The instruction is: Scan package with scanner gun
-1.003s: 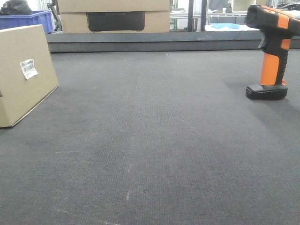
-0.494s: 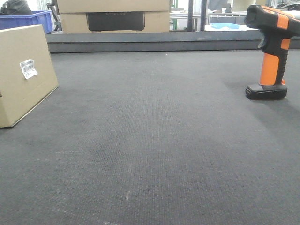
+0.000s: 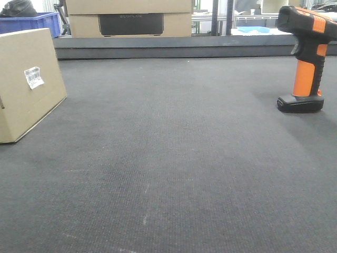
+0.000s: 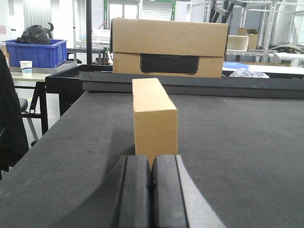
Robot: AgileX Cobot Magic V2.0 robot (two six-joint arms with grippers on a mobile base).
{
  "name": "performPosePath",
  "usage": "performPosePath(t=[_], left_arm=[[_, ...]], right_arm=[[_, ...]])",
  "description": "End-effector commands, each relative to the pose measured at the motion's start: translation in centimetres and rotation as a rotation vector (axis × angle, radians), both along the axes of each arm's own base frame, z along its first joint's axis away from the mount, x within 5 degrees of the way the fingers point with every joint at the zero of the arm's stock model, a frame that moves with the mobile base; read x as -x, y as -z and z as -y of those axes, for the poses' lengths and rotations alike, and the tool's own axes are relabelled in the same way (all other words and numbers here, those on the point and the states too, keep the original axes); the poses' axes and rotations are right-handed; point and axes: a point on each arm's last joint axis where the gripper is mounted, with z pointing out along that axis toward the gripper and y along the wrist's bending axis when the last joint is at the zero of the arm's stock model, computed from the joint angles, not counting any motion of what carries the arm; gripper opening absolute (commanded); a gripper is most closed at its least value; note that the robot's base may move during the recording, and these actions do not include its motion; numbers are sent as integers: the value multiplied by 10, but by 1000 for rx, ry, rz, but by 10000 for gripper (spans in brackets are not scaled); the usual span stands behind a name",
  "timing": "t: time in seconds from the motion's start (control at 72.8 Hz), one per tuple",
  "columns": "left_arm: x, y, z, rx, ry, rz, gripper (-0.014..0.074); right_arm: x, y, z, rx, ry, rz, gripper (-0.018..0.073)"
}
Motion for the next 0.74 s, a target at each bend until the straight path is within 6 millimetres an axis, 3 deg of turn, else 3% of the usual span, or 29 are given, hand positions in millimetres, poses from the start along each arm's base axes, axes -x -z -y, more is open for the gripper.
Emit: performPosePath(t=[0.0, 0.728], left_arm=[[1, -1, 0, 4, 4, 16, -111], [1, -1, 0, 0, 3, 14, -111]], right_arm=[[0, -2, 0, 11, 7, 24, -168], [0, -2, 0, 11, 5, 26, -168]])
